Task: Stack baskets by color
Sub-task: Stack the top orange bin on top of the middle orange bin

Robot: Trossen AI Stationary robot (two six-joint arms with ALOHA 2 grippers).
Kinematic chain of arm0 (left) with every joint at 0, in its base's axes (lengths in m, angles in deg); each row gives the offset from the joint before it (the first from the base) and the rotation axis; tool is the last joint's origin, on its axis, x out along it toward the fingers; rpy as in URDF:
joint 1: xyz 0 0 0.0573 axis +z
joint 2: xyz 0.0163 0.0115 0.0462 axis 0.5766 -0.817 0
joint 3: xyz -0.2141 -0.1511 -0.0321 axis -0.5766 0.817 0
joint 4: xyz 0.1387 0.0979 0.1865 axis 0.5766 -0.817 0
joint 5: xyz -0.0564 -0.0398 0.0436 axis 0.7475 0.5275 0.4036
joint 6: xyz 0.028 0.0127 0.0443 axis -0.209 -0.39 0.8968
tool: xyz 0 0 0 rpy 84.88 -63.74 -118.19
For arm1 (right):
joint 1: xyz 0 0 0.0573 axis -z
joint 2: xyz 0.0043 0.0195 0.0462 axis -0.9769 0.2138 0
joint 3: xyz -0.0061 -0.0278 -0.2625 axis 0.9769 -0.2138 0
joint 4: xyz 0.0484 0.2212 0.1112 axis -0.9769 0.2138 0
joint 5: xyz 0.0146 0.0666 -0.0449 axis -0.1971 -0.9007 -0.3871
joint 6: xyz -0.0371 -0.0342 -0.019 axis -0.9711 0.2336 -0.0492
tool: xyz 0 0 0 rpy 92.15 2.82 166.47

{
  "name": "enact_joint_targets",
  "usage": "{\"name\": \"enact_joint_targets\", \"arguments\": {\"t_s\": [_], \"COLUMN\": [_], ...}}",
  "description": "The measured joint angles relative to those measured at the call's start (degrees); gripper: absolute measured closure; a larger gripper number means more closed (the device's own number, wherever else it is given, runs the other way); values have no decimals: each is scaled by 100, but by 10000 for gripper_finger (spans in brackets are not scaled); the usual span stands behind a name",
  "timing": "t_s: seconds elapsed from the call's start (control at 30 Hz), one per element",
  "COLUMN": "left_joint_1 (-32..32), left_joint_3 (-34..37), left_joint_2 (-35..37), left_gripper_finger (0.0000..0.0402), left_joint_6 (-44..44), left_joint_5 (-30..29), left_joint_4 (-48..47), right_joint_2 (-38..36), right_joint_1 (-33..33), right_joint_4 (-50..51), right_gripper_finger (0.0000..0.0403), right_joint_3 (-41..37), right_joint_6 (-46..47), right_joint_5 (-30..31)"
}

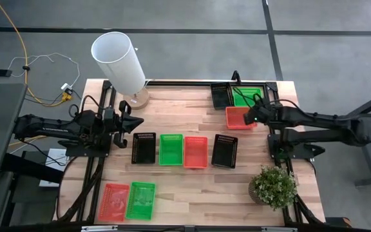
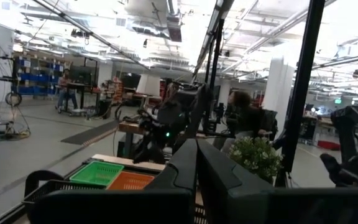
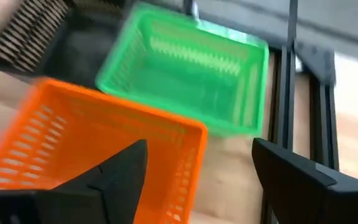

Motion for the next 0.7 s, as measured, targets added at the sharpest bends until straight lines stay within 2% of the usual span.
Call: {"name": "enact_joint_targets", "arguments": {"t_s": [0.3,0.7], "left_joint_1": [2,2], "left_joint_3": [0,0], "left_joint_2": [0,0], "left_gripper_finger": [401,401], "left_joint_6": [-66,-153], "left_joint_5": [-1,-1], "left_joint_4": [-4,-629], "right_joint_2": [7,8], "right_joint_1": [896,1015], "right_joint_4": [-1138,-1421], "right_gripper_finger": [124,136], "right_joint_3": [-759,-1026], "right_joint_6": [-110,-26], "right_joint_5": [-778,-961]}}
